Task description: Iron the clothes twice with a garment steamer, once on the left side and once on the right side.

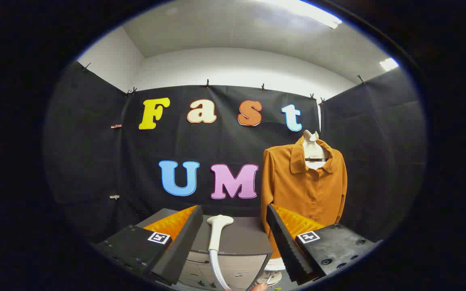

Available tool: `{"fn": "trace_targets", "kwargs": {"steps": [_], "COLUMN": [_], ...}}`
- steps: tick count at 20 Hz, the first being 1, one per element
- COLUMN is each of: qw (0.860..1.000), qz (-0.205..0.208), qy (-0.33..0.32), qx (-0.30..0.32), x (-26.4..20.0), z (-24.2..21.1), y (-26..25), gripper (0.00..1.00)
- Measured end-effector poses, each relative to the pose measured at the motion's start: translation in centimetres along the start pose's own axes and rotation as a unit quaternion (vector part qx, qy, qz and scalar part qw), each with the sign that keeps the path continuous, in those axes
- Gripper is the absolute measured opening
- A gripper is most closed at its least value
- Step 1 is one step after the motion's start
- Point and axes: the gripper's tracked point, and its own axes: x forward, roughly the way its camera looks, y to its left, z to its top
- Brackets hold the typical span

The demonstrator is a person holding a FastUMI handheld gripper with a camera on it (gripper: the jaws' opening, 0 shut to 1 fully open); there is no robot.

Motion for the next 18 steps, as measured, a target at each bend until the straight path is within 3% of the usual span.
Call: {"fn": "trace_targets", "kwargs": {"steps": [8, 18], "qw": [1.0, 1.0], "qz": [0.02, 0.016], "qy": [0.001, 0.002], "qx": [-0.002, 0.003], "x": [-0.6, -0.9], "z": [0.3, 0.5], "y": [1.5, 1.3], "gripper": [0.98, 0.97]}}
